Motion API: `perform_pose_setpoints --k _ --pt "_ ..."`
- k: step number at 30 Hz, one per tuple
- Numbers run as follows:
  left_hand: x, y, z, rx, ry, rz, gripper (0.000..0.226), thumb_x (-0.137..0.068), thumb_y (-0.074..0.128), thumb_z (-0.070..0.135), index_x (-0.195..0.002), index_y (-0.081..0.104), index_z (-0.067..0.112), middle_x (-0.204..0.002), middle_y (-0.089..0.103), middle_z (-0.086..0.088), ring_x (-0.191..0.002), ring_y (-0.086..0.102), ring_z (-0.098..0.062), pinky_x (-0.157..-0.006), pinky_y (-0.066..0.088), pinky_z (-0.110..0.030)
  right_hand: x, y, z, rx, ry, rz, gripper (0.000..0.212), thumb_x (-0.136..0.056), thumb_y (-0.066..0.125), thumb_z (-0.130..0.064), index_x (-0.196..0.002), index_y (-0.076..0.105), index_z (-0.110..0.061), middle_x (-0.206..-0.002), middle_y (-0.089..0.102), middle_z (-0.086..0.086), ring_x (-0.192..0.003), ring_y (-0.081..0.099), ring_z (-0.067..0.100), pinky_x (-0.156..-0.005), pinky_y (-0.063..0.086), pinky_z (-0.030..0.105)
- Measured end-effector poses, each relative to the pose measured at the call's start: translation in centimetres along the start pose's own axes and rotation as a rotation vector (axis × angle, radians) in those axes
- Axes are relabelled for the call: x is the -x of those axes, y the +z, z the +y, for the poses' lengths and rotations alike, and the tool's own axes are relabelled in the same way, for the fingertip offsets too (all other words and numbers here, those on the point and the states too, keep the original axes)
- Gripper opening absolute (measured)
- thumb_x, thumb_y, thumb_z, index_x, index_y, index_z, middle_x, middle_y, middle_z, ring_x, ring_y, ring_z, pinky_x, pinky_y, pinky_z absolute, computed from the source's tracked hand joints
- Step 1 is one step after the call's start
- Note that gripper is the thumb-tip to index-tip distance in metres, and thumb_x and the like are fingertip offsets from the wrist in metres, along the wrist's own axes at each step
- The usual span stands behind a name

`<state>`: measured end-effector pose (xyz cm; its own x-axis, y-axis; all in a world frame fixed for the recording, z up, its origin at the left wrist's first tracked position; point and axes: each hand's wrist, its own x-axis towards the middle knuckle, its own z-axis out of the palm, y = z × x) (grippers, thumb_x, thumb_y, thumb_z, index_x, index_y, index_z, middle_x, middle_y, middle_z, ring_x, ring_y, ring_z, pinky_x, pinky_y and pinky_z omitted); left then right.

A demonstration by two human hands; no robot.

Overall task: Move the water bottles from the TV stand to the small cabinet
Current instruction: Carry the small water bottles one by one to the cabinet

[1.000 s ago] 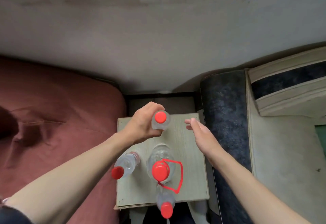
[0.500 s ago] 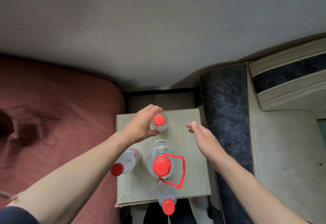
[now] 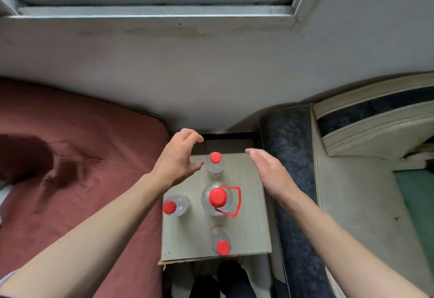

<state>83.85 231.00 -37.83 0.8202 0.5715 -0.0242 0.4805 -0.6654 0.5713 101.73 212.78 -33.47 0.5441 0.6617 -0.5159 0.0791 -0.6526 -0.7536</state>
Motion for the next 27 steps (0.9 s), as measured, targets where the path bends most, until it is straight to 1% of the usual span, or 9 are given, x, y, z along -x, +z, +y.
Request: perform_pose_setpoints --k 2,4,6,9,11,17,19,23,27 --pt "0.5 -1.3 0.6 -0.005 -0.025 0.039 0.054 -0.066 0.085 0.016 -0.115 0.062 0.013 -0.12 0.057 -0.004 -0.108 0.058 -0.027 -0.095 0.05 -0.038 1.4 -0.5 -1.3 0.027 -0.054 0.018 0.034 -0.099 0.043 -0.048 -0.123 0.063 -0.035 -0.118 0.061 -0.02 -0.116 0.053 0.002 -0.097 0.036 0.022" --pt "1.5 -3.3 1.8 -0.01 -0.028 0.073 0.049 -0.068 0.084 0.018 -0.112 0.063 0.012 -0.118 0.058 -0.005 -0.107 0.058 -0.027 -0.094 0.05 -0.04 3.5 -1.1 -3.3 0.083 -0.105 0.035 0.036 -0.099 0.043 -0.049 -0.126 0.061 -0.036 -0.124 0.06 -0.018 -0.118 0.05 0.001 -0.1 0.036 0.024" --pt "2.4 -5.5 3.4 -0.027 -0.022 0.105 0.045 -0.071 0.082 0.019 -0.11 0.063 0.013 -0.116 0.059 -0.006 -0.106 0.058 -0.028 -0.093 0.051 -0.041 5.3 -1.5 -4.7 0.135 -0.143 0.051 0.041 -0.094 0.042 -0.057 -0.125 0.061 -0.038 -0.127 0.061 -0.016 -0.12 0.052 0.004 -0.107 0.038 0.032" --pt "3.7 -8.3 5.6 -0.018 0.0 0.177 0.041 -0.072 0.079 0.02 -0.109 0.063 0.013 -0.116 0.059 -0.006 -0.106 0.059 -0.029 -0.094 0.05 -0.041 7.8 -1.8 -6.5 0.235 -0.209 0.079 0.06 -0.082 0.033 -0.071 -0.126 0.059 -0.04 -0.131 0.06 -0.015 -0.124 0.051 0.007 -0.11 0.037 0.044" --pt "4.9 -10.1 7.2 -0.015 0.016 0.22 0.041 -0.073 0.078 0.021 -0.11 0.063 0.014 -0.116 0.059 -0.005 -0.104 0.059 -0.028 -0.092 0.05 -0.04 9.4 -2.0 -7.9 0.32 -0.274 0.1 0.062 -0.082 0.033 -0.07 -0.129 0.057 -0.038 -0.135 0.058 -0.014 -0.127 0.049 0.009 -0.11 0.036 0.048" --pt "8.6 -14.5 11.1 -0.082 0.028 0.207 0.043 -0.076 0.077 0.029 -0.115 0.062 0.021 -0.121 0.057 0.001 -0.099 0.056 -0.025 -0.087 0.052 -0.041 13.9 -2.6 -11.8 0.425 -0.427 0.213 0.053 -0.09 0.046 -0.055 -0.138 0.05 -0.033 -0.144 0.051 -0.009 -0.135 0.042 0.015 -0.113 0.03 0.051" --pt "9.3 -15.4 11.8 -0.075 0.04 0.231 0.042 -0.078 0.077 0.031 -0.116 0.062 0.021 -0.121 0.057 0.002 -0.101 0.055 -0.024 -0.088 0.052 -0.04 15.1 -2.7 -12.3 0.447 -0.434 0.262 0.053 -0.093 0.05 -0.051 -0.142 0.046 -0.031 -0.147 0.048 -0.007 -0.136 0.04 0.017 -0.113 0.029 0.051" --pt "10.0 -16.2 13.1 -0.065 0.064 0.261 0.041 -0.08 0.076 0.033 -0.116 0.061 0.021 -0.121 0.057 0.002 -0.099 0.055 -0.026 -0.088 0.051 -0.042 17.1 -3.3 -12.5 0.561 -0.43 0.322 0.066 -0.084 0.04 -0.063 -0.143 0.043 -0.033 -0.147 0.046 -0.009 -0.138 0.039 0.018 -0.112 0.029 0.054" --pt "11.0 -16.4 14.8 -0.095 0.038 0.249 0.045 -0.081 0.074 0.04 -0.12 0.06 0.023 -0.125 0.055 0.001 -0.102 0.055 -0.028 -0.089 0.051 -0.044 19.0 -4.6 -12.1 0.679 -0.391 0.338 0.063 -0.089 0.045 -0.061 -0.145 0.04 -0.034 -0.152 0.04 -0.006 -0.141 0.033 0.019 -0.114 0.025 0.056"
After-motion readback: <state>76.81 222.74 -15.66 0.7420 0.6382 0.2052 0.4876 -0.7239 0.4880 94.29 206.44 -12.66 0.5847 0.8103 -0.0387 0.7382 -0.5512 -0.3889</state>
